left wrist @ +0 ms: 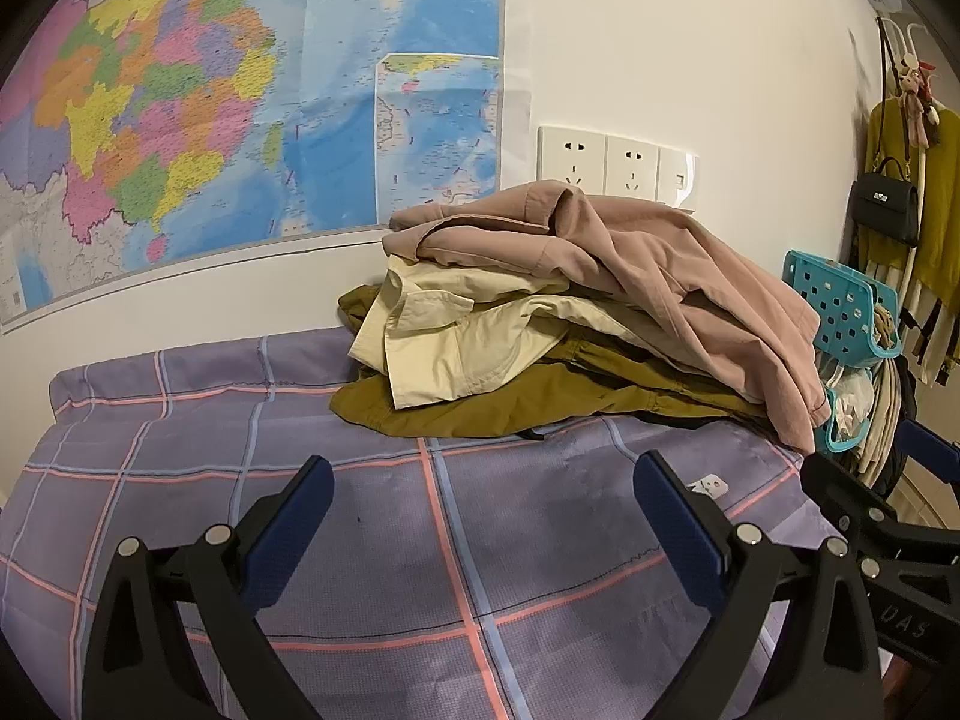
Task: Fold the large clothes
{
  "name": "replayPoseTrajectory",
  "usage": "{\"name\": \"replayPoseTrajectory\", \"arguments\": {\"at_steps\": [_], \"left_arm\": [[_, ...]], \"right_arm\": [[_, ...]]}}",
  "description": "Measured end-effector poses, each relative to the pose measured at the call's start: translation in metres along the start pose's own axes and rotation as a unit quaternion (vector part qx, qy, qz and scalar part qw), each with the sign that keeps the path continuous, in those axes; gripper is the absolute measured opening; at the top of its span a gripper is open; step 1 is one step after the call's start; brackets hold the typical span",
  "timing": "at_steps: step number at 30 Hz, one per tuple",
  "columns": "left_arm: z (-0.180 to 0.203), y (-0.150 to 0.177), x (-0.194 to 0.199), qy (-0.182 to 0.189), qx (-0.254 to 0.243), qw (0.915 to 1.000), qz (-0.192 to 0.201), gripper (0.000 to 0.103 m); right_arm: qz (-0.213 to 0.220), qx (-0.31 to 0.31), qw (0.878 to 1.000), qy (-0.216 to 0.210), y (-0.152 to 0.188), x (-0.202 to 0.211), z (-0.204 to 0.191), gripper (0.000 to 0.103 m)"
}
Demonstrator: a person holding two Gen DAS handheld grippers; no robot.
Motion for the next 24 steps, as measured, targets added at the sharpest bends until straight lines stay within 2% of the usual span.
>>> {"name": "replayPoseTrajectory", "arguments": {"at_steps": [24], "left_arm": [[-0.0018,0.0010,-0.0007,-0.001,0.006,1.0000,-0.001,0.097]], "right_arm": [[0.001,0.001,1.000,-0.004,-0.0013,-0.0023,-0.0013,0.098]]}}
Point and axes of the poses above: each gripper's, at about its wrist camera, not at the fingertips, and x roughly against the way its jaws point, z to its right, y to its underside, the point moved 4 cm from there along -x, roughly the way its jaws point, and after that the axes turned 5 degrees about z, right-handed, at the moved point
